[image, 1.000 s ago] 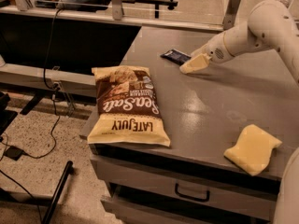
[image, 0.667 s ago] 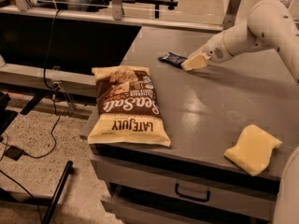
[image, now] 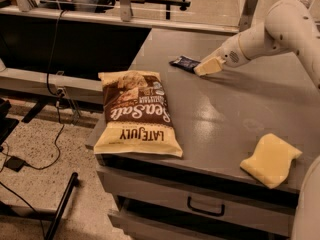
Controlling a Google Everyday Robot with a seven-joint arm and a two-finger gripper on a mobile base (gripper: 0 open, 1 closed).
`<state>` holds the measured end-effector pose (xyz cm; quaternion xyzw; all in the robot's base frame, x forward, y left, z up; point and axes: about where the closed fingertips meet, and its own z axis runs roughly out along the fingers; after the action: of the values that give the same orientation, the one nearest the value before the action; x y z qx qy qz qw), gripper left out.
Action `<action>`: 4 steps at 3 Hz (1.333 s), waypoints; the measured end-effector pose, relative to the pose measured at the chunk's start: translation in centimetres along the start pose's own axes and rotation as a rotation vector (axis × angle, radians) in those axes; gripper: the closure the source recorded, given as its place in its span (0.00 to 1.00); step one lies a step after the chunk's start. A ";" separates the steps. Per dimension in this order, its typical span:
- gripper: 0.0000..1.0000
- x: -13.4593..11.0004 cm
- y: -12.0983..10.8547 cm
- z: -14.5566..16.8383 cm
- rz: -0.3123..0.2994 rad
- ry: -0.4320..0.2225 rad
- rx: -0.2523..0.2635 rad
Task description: Move rxbar blueberry near brown chip bag
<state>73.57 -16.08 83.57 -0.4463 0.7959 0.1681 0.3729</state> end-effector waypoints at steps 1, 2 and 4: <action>1.00 0.0 0.2 -0.6 -0.002 -0.029 -0.013; 1.00 0.0 0.8 -2.5 -0.007 -0.087 -0.044; 1.00 -0.1 2.8 -5.9 -0.042 -0.176 -0.097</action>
Offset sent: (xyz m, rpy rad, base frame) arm -0.0240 -0.0244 0.0284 0.1270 -0.0468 0.0421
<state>68.65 -17.99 87.37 -0.4639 0.7414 0.2373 0.4229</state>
